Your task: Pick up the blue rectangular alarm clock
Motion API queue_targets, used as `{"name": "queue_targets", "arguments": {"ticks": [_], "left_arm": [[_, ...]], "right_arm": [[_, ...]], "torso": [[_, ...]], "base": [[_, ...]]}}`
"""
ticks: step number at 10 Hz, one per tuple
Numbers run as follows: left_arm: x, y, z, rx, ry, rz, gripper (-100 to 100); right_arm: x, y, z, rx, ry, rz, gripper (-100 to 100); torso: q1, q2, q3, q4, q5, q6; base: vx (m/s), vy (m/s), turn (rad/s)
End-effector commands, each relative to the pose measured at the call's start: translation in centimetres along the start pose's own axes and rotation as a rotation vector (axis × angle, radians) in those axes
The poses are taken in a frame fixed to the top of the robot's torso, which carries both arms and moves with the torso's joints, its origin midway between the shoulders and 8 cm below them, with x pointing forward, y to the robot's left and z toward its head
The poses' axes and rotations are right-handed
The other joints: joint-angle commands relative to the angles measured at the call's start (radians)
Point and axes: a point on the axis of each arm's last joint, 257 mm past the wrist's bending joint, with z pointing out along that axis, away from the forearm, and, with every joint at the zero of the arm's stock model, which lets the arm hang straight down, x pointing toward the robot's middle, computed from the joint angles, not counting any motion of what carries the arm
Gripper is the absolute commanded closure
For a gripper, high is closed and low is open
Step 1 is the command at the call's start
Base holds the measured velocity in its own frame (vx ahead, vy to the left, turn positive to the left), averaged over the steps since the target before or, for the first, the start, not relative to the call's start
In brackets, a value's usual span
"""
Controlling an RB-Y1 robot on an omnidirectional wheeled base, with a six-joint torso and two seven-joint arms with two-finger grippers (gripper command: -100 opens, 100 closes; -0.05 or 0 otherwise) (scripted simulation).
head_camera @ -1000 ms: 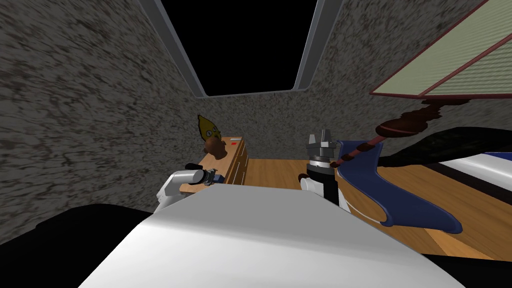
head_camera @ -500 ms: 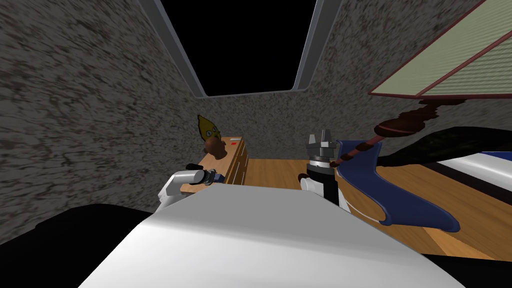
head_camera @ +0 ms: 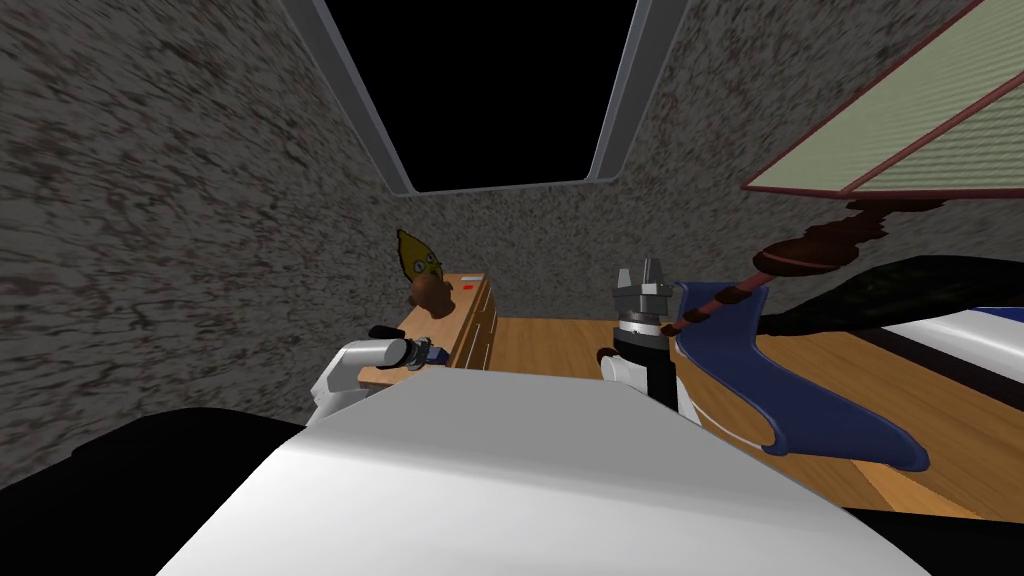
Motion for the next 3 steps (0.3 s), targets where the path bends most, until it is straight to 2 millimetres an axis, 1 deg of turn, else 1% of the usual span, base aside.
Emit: {"name": "queue_targets", "arguments": {"ticks": [1, 2, 3], "left_arm": [[0.1, 0.12, -0.8, -0.003, 0.002, 0.004, 100], [0.14, -0.01, -0.46, -0.001, 0.001, 0.002, 100], [0.16, 0.02, -0.51, -0.002, 0.001, 0.002, 0]], "right_arm": [[0.0, 0.0, 0.0, 0.0, 0.0, 0.0, 0], [0.0, 0.0, 0.0, 0.0, 0.0, 0.0, 0], [0.0, 0.0, 0.0, 0.0, 0.0, 0.0, 0]], "torso": [[0.0, 0.0, 0.0, 0.0, 0.0, 0.0], [0.0, 0.0, 0.0, 0.0, 0.0, 0.0], [0.0, 0.0, 0.0, 0.0, 0.0, 0.0]], "base": [[0.012, 0.003, 0.026], [0.0, 0.0, 0.0], [0.0, 0.0, 0.0]]}}
